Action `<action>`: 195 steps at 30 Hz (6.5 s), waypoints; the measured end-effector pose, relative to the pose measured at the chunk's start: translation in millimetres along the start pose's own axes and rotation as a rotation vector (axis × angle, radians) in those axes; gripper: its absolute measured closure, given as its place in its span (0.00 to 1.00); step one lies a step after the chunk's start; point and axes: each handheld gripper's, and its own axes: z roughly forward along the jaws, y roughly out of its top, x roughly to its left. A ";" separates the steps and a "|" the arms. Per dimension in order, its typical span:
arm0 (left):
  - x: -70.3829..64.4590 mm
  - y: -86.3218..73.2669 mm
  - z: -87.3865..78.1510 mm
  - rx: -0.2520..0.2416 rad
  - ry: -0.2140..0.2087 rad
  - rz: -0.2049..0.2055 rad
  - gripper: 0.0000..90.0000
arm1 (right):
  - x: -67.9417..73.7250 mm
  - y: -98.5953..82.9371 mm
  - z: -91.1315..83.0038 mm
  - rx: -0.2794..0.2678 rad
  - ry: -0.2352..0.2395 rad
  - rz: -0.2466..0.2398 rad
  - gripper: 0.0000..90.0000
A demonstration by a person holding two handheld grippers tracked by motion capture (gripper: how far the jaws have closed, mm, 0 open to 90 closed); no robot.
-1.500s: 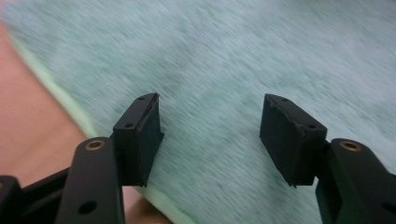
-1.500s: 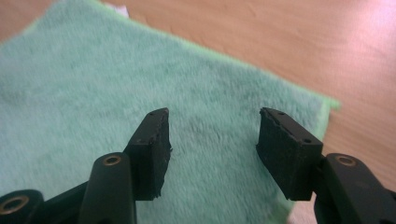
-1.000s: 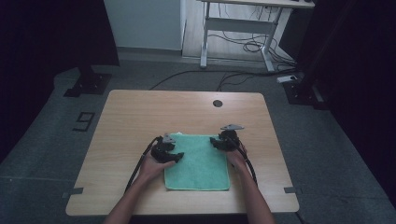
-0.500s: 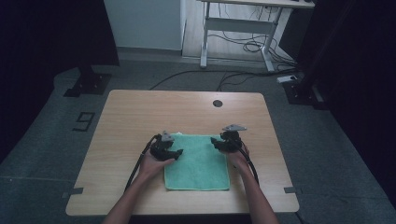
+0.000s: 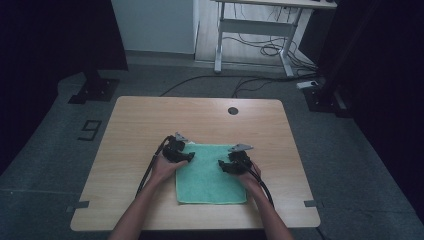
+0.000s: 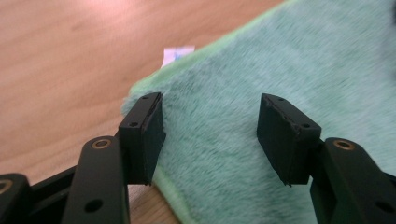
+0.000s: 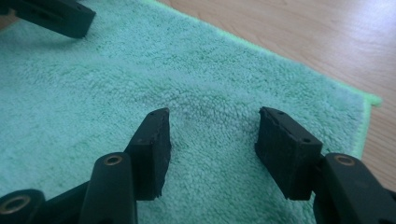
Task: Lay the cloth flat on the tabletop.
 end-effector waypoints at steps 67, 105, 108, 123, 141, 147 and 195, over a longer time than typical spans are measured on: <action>4.6 4.1 2.6 0.011 0.016 -0.004 0.45 | 143.2 -22.9 -14.8 -0.009 0.212 -0.223 0.37; 0.9 -0.6 -0.9 0.008 0.015 -0.016 0.42 | 166.4 -19.4 -14.1 0.012 0.326 -0.202 0.35; 0.6 -1.1 -1.7 0.005 0.014 -0.012 0.42 | 163.2 -19.0 -17.4 -0.004 0.326 -0.196 0.35; 9.8 1.2 1.3 -0.008 0.012 -0.026 0.44 | 137.8 -16.6 -12.3 0.019 0.217 -0.164 0.35; 19.3 10.5 -29.8 -0.066 0.050 -0.015 0.44 | 135.5 -17.9 -27.8 -0.032 0.264 -0.154 0.38; 32.3 8.6 -35.9 -0.067 0.065 -0.047 0.46 | 149.8 -14.2 -31.7 -0.074 0.290 -0.176 0.39; 31.1 0.2 -6.3 0.011 0.008 -0.096 0.96 | 174.1 -27.9 -25.5 -0.035 0.320 -0.267 0.52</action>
